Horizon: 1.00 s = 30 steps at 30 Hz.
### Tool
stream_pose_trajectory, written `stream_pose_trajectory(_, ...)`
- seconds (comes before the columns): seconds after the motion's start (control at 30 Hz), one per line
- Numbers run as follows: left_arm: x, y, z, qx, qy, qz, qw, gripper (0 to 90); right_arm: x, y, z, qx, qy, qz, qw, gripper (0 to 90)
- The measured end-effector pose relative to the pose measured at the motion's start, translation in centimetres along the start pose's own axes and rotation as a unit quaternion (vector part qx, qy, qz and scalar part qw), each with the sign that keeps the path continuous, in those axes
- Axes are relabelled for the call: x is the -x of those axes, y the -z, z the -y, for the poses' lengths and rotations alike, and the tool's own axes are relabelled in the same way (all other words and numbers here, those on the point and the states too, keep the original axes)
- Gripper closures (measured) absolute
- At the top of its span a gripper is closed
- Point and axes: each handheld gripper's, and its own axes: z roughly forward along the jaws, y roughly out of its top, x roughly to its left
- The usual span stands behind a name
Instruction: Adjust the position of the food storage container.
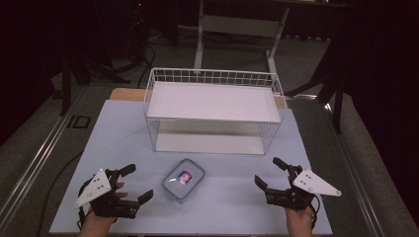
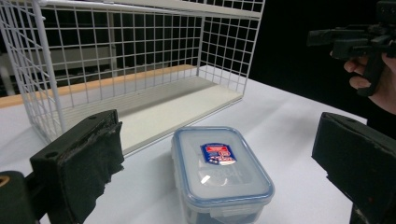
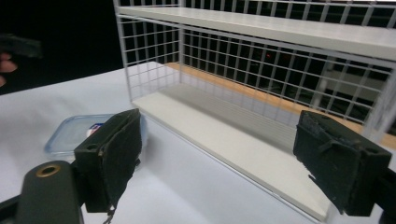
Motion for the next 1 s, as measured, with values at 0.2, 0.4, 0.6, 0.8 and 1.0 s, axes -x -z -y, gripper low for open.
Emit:
stream_pose_trajectory(0.2, 0.0, 0.0, -0.6, -0.016, -0.004, 0.01, 0.9998, 2.7, 0.4, 0.1, 0.0, 0.004, -0.011, 0.007, 0.9999, 15.1)
stream_pose_trajectory(0.4, 0.3, -0.1, -1.2, -0.052, 0.013, 0.001, 0.9986, 2.7, 0.2, 0.2, -0.2, 0.016, -0.01, 0.014, 0.9997, 14.1)
stream_pose_trajectory(0.6, 0.2, -0.7, -0.1, -0.138, 0.03, 0.015, 0.9898, 2.9, 0.2, 0.1, -0.2, 0.015, -0.01, 0.014, 0.9997, 14.1)
stream_pose_trajectory(0.8, -0.2, -1.4, 1.1, -0.212, 0.024, 0.048, 0.9758, 36.3, 0.0, 0.0, -0.2, 0.017, -0.01, 0.008, 0.9998, 14.1)
stream_pose_trajectory(1.0, -0.1, -3.0, 2.4, -0.269, 0.004, 0.049, 0.9619, 70.4, -0.2, -0.2, -0.2, 0.017, -0.008, 0.006, 0.9998, 14.1)
